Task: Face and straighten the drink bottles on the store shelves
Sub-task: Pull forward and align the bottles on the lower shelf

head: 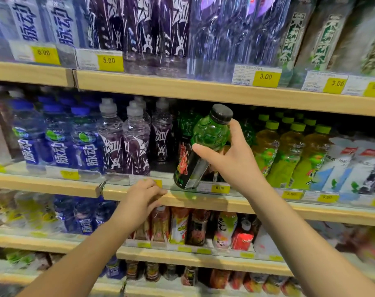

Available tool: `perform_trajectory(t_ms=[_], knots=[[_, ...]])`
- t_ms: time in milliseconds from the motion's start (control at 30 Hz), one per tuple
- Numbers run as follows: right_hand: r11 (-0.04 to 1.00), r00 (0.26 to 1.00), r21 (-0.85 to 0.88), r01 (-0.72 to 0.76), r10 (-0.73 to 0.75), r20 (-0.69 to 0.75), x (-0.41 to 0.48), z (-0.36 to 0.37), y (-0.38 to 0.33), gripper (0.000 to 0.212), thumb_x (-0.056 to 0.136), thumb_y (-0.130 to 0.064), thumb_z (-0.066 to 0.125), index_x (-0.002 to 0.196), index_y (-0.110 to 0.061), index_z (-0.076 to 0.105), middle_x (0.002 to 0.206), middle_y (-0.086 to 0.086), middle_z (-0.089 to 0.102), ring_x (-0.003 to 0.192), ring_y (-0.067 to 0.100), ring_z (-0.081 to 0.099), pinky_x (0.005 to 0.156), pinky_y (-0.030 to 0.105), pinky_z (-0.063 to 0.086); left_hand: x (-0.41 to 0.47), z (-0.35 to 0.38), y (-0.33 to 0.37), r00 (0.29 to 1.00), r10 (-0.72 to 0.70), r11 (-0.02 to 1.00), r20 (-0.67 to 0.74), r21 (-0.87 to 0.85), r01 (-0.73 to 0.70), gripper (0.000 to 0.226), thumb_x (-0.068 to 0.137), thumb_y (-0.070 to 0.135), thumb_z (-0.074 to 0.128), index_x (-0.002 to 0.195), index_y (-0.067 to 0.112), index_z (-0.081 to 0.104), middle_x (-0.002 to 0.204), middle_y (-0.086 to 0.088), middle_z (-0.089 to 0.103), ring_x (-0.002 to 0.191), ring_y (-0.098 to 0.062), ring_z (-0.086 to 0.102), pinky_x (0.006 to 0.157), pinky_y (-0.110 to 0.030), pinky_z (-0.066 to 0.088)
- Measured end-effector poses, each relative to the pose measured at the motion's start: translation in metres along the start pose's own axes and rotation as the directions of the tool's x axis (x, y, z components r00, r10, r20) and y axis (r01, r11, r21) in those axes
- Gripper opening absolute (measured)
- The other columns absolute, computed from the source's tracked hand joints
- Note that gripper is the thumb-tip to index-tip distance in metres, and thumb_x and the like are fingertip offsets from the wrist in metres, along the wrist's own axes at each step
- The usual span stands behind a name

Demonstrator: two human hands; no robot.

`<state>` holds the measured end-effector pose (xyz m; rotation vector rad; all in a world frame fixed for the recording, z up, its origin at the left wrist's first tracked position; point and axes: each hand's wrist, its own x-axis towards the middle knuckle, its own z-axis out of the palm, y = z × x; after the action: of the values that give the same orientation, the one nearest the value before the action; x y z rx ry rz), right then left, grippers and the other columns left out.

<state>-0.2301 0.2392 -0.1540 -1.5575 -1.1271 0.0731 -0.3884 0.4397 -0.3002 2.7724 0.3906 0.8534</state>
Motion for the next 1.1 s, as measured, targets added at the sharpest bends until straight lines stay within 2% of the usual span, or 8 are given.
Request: perform_trajectory(t_ms=[133, 233, 333, 500, 600, 700, 833, 1100], knots=[[1.0, 0.998, -0.002, 0.019, -0.019, -0.066, 0.003, 0.003, 0.002, 0.08, 0.078, -0.063, 0.079, 0.143, -0.049, 0.036, 0.13, -0.022, 0.063, 0.11, 0.004, 0.067, 0.089, 0.046, 0.06, 0.0, -0.002, 0.003, 1.0, -0.003, 1.0, -0.002, -0.002, 0.003, 0.028, 0.085, 0.019, 0.076, 0.112, 0.021, 0.071, 0.1, 0.008, 0.058, 0.097, -0.017, 0.053, 0.085, -0.038, 0.049], [0.998, 0.996, -0.049, 0.031, -0.035, -0.078, 0.005, 0.007, 0.001, 0.07, 0.078, -0.064, 0.078, 0.131, -0.067, 0.033, 0.123, -0.043, 0.056, 0.104, -0.005, 0.065, 0.085, 0.022, 0.054, 0.0, -0.002, 0.007, 1.0, -0.012, 1.0, -0.003, -0.003, 0.012, 0.027, 0.086, 0.019, 0.075, 0.113, 0.02, 0.071, 0.099, 0.008, 0.059, 0.097, -0.019, 0.052, 0.084, -0.036, 0.047], [0.998, 0.998, -0.067, 0.011, -0.016, -0.066, 0.009, 0.01, 0.006, 0.076, 0.079, -0.061, 0.079, 0.139, -0.058, 0.031, 0.12, -0.049, 0.051, 0.102, -0.014, 0.058, 0.077, 0.006, 0.043, 0.001, -0.003, 0.01, 0.999, -0.042, 0.999, -0.005, -0.003, 0.042, 0.026, 0.088, 0.021, 0.072, 0.115, 0.023, 0.07, 0.099, 0.011, 0.057, 0.096, -0.014, 0.049, 0.083, -0.031, 0.044], [0.983, 0.999, -0.179, -0.036, 0.032, -0.026, 0.02, 0.017, 0.017, 0.093, 0.079, -0.065, 0.076, 0.151, -0.045, 0.02, 0.133, -0.008, 0.062, 0.09, 0.013, 0.067, 0.074, 0.028, 0.05, 0.0, -0.005, 0.012, 0.999, -0.046, 0.999, -0.004, -0.006, 0.046, 0.026, 0.088, 0.021, 0.072, 0.114, 0.022, 0.07, 0.098, 0.011, 0.057, 0.096, -0.013, 0.048, 0.083, -0.031, 0.045], [0.961, 0.997, -0.265, -0.076, 0.078, -0.002, 0.029, 0.022, 0.02, 0.102, 0.08, -0.064, 0.076, 0.157, -0.034, 0.016, 0.137, 0.01, 0.062, 0.108, 0.026, 0.068, 0.086, 0.039, 0.056, 0.0, -0.006, 0.012, 0.999, -0.044, 0.999, 0.001, -0.01, 0.044, 0.027, 0.088, 0.021, 0.072, 0.115, 0.023, 0.07, 0.098, 0.011, 0.057, 0.096, -0.013, 0.048, 0.084, -0.032, 0.045], [0.923, 0.998, -0.379, -0.066, 0.066, -0.013, 0.038, 0.027, 0.024, 0.095, 0.082, -0.061, 0.076, 0.153, -0.02, 0.029, 0.146, 0.008, 0.049, 0.119, 0.026, 0.058, 0.087, 0.034, 0.046, 0.001, -0.006, 0.013, 0.999, -0.042, 0.999, 0.003, -0.002, 0.042, 0.027, 0.088, 0.021, 0.071, 0.116, 0.022, 0.07, 0.098, 0.009, 0.057, 0.097, -0.014, 0.048, 0.085, -0.033, 0.045], [0.89, 0.999, -0.455, -0.04, 0.042, -0.005, 0.041, 0.039, 0.033, 0.081, 0.083, -0.061, 0.076, 0.139, -0.015, 0.04, 0.134, 0.004, 0.05, 0.097, 0.014, 0.045, 0.073, 0.026, 0.038, 0.001, -0.005, 0.013, 0.999, -0.039, 0.999, 0.0, -0.002, 0.039, 0.028, 0.089, 0.02, 0.071, 0.117, 0.022, 0.07, 0.1, 0.009, 0.057, 0.097, -0.014, 0.049, 0.085, -0.032, 0.044], [0.851, 0.996, -0.523, -0.051, 0.004, -0.091, 0.051, 0.047, 0.037, 0.078, 0.081, -0.057, 0.079, 0.137, -0.017, 0.041, 0.116, -0.001, 0.054, 0.089, 0.021, 0.061, 0.067, 0.031, 0.045, 0.001, -0.004, 0.009, 0.999, -0.041, 0.999, -0.005, -0.012, 0.041, 0.03, 0.088, 0.021, 0.071, 0.118, 0.026, 0.069, 0.099, 0.015, 0.053, 0.097, -0.009, 0.045, 0.085, -0.03, 0.042]])
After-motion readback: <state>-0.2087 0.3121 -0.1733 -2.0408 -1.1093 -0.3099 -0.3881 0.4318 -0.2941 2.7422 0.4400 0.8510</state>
